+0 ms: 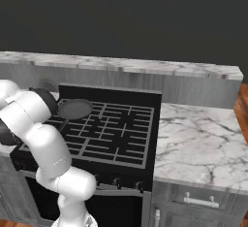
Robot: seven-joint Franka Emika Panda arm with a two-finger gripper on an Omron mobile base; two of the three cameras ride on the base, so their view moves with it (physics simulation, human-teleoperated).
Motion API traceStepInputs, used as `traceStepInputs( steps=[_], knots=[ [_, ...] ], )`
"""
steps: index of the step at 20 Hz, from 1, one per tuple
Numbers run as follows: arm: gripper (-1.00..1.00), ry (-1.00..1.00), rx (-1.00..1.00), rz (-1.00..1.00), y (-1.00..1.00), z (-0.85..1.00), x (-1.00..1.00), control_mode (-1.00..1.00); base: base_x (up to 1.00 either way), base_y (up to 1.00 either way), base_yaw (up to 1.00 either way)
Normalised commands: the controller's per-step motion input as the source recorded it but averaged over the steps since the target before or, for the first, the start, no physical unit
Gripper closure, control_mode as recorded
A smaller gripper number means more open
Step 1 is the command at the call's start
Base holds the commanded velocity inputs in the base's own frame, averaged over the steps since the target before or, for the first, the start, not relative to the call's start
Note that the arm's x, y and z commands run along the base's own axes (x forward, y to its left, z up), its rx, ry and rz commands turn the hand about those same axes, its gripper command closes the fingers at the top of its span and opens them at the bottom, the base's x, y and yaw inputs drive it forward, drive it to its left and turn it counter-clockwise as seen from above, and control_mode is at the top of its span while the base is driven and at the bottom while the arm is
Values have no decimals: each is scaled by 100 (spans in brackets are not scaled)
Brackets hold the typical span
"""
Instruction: Place the fish on the plate and place the sweet potato on the same plate.
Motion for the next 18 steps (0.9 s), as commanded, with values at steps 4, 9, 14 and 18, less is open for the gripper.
traceStepInputs(
  steps=[4,9,14,18],
  knots=[
    [100,2,0,0,5,-14,5,-100,0,0,0],
    [100,0,0,0,6,-26,2,-100,0,0,0],
    [100,0,0,0,3,-28,2,-100,0,0,0],
    [100,0,0,-1,1,-10,7,-100,0,0,0]
  ],
)
